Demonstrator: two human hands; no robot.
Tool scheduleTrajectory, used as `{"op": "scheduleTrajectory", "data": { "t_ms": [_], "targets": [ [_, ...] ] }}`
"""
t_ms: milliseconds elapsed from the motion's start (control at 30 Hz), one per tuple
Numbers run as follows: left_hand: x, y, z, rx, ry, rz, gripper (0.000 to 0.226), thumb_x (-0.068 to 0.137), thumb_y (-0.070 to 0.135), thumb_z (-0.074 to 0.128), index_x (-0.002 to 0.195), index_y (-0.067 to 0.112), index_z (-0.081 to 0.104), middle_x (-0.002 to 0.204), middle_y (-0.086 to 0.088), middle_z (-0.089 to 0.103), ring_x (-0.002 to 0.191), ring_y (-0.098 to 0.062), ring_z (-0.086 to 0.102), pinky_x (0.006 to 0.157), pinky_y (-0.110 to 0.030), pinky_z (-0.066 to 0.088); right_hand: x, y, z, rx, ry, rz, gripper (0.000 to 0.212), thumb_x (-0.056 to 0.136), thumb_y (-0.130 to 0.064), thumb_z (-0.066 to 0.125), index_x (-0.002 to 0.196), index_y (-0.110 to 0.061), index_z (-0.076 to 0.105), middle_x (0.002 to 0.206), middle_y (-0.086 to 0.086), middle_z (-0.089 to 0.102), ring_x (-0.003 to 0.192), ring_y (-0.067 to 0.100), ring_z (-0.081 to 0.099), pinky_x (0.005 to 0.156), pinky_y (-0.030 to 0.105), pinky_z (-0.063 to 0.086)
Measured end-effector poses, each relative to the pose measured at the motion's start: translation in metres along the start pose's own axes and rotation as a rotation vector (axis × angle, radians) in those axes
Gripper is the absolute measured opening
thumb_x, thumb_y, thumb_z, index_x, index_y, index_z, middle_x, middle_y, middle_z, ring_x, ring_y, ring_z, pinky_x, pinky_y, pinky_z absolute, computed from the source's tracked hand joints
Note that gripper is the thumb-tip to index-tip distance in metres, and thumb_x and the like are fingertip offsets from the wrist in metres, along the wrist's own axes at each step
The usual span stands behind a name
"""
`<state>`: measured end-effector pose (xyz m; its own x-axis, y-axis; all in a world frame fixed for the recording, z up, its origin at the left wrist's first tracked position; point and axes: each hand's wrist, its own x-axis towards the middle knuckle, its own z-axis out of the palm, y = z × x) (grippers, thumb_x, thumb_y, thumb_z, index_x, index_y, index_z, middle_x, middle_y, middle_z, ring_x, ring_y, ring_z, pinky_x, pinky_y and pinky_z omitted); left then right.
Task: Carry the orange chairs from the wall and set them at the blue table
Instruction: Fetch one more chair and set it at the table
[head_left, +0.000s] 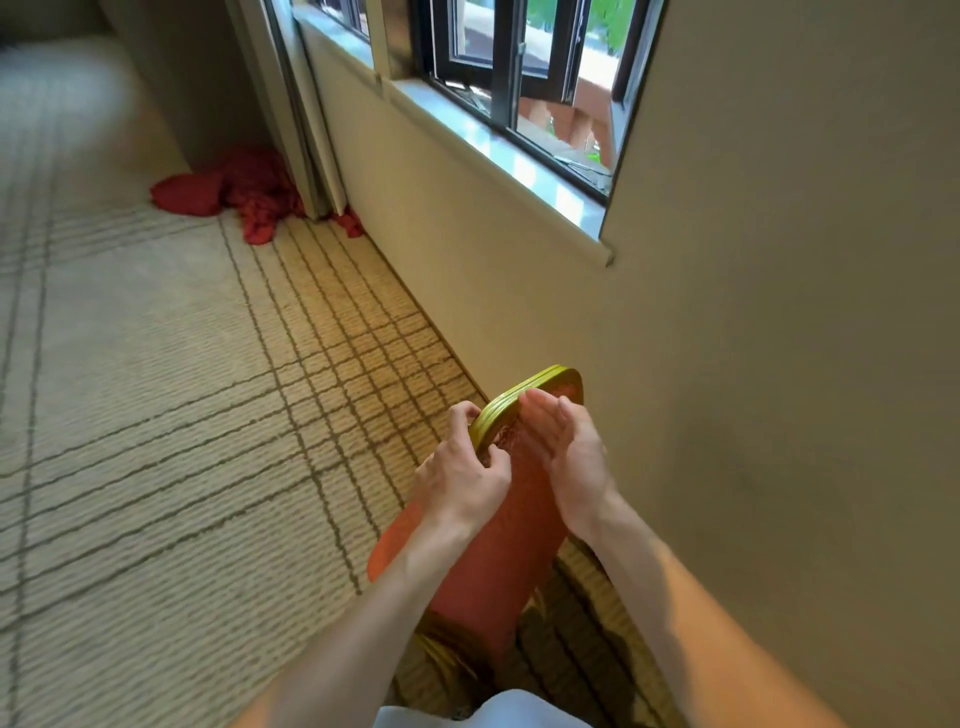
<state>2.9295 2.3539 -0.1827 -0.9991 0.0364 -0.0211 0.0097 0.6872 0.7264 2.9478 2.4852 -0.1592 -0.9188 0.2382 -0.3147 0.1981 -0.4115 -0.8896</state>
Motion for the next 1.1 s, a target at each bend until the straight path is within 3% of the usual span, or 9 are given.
{"op": "scheduleTrajectory", "data": {
  "t_ms": [233, 400, 500, 567, 633, 733, 867, 1000, 1100],
  "targets": [
    [0.039, 0.013, 0.0, 0.088, 0.006, 0.141, 0.041, 0.089, 0.037, 0.054, 0.125, 0.035, 0.034, 0.09, 0.007, 0.067, 0.082, -0.027, 0.07, 0.079, -0.043, 0.058, 0.034, -0.013, 0.01, -0.095, 0.056, -0.044, 0.034, 0.098, -0.039, 0.053, 0.117, -0.022, 0.076, 0.121, -0.006, 0.074, 0.117, 0.009, 0.067, 0.11, 0.037, 0.046],
    [0.079, 0.009, -0.006, 0.176, -0.008, 0.236, 0.04, 0.089, 0.04, 0.054, 0.124, 0.034, 0.035, 0.092, 0.004, 0.071, 0.082, -0.03, 0.072, 0.076, -0.042, 0.058, 0.055, -0.022, 0.022, -0.246, 0.102, -0.116, 0.03, 0.102, -0.023, 0.05, 0.123, -0.025, 0.072, 0.12, -0.009, 0.072, 0.117, 0.007, 0.064, 0.103, 0.029, 0.049],
    [0.097, 0.0, -0.008, 0.241, 0.013, 0.311, 0.041, 0.089, 0.042, 0.055, 0.125, 0.033, 0.04, 0.094, 0.001, 0.067, 0.084, -0.027, 0.069, 0.076, -0.04, 0.056, 0.067, -0.021, 0.025, -0.441, 0.123, -0.176, 0.037, 0.099, -0.018, 0.05, 0.13, -0.027, 0.068, 0.127, -0.009, 0.068, 0.122, 0.008, 0.06, 0.108, 0.031, 0.047],
    [0.107, -0.005, -0.008, 0.293, 0.024, 0.331, 0.041, 0.088, 0.045, 0.057, 0.125, 0.031, 0.045, 0.098, -0.002, 0.062, 0.09, -0.027, 0.065, 0.08, -0.04, 0.054, 0.073, -0.016, 0.028, -0.617, 0.116, -0.231, 0.043, 0.096, -0.02, 0.051, 0.137, -0.029, 0.064, 0.141, -0.007, 0.059, 0.136, 0.01, 0.049, 0.116, 0.033, 0.039],
    [0.118, -0.005, -0.007, 0.337, 0.034, 0.346, 0.039, 0.088, 0.045, 0.056, 0.123, 0.03, 0.049, 0.096, -0.003, 0.061, 0.09, -0.027, 0.065, 0.081, -0.04, 0.053, 0.079, -0.013, 0.031, -0.799, 0.088, -0.263, 0.048, 0.097, -0.023, 0.052, 0.144, -0.031, 0.056, 0.156, -0.008, 0.044, 0.152, 0.014, 0.025, 0.124, 0.04, 0.024],
    [0.131, -0.004, -0.006, 0.343, 0.07, 0.364, 0.035, 0.089, 0.041, 0.056, 0.121, 0.027, 0.052, 0.091, -0.003, 0.065, 0.084, -0.028, 0.067, 0.076, -0.04, 0.054, 0.091, -0.016, 0.035, -0.972, 0.017, -0.305, 0.052, 0.101, -0.022, 0.05, 0.152, -0.029, 0.046, 0.163, -0.012, 0.033, 0.157, 0.014, 0.007, 0.129, 0.041, 0.007],
    [0.149, -0.007, -0.009, 0.352, 0.109, 0.365, 0.034, 0.088, 0.038, 0.057, 0.12, 0.026, 0.054, 0.089, -0.002, 0.069, 0.08, -0.027, 0.069, 0.072, -0.038, 0.054, 0.119, -0.018, 0.034, -1.081, -0.069, -0.355, 0.054, 0.101, -0.024, 0.05, 0.154, -0.028, 0.043, 0.164, -0.013, 0.032, 0.157, 0.011, 0.009, 0.128, 0.034, 0.001],
    [0.173, -0.009, -0.011, 0.4, 0.148, 0.367, 0.031, 0.087, 0.038, 0.059, 0.116, 0.026, 0.057, 0.087, -0.001, 0.071, 0.075, -0.024, 0.07, 0.067, -0.036, 0.054, 0.155, -0.018, 0.036, -1.195, -0.113, -0.425, 0.058, 0.098, -0.024, 0.052, 0.155, -0.024, 0.042, 0.164, -0.008, 0.035, 0.156, 0.014, 0.015, 0.129, 0.037, 0.004],
    [0.188, -0.014, -0.012, 0.448, 0.168, 0.357, 0.029, 0.085, 0.04, 0.061, 0.112, 0.028, 0.058, 0.082, 0.002, 0.071, 0.071, -0.023, 0.07, 0.063, -0.034, 0.055, 0.181, -0.02, 0.038, -1.26, -0.127, -0.477, 0.053, 0.097, -0.028, 0.054, 0.15, -0.022, 0.048, 0.155, -0.005, 0.048, 0.153, 0.017, 0.027, 0.128, 0.041, 0.007]
  ]
}}
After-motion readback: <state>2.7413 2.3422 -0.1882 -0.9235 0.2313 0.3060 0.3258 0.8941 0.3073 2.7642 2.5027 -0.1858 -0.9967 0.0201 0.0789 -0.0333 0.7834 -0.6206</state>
